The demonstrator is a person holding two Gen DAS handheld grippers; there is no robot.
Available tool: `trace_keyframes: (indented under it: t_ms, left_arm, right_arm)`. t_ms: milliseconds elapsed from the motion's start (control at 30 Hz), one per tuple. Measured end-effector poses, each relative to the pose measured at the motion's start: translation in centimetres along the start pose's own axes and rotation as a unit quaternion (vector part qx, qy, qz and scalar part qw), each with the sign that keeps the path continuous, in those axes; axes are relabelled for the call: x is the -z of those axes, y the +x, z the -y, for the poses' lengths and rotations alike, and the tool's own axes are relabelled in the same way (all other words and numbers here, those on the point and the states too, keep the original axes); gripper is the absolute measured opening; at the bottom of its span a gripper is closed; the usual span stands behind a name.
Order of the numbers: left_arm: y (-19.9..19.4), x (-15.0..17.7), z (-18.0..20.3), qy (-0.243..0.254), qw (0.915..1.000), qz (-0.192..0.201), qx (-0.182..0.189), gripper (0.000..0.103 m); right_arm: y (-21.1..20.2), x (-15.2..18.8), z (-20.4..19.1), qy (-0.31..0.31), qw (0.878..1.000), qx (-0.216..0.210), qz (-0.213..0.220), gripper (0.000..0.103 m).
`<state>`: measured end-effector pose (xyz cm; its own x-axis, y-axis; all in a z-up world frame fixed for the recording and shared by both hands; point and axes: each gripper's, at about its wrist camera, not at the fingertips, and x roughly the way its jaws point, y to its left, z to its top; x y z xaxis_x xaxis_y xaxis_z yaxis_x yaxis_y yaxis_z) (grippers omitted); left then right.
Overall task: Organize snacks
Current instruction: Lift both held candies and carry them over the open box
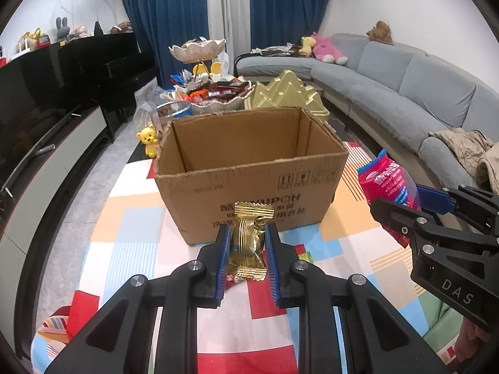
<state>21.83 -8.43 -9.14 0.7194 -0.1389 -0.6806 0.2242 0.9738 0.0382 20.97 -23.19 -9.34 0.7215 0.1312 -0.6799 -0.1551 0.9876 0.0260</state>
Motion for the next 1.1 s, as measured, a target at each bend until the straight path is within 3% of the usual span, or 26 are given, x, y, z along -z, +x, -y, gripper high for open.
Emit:
trace_keyframes:
  t_ms: [1100]
  left_arm:
    - [-0.7,-8.2,-2.7,-0.020,0.9982,0.052,-0.022,0.023]
  right_arm:
    - [-0.3,-7.4,-1.1,0.006,0.998,0.008,0.056,0.040]
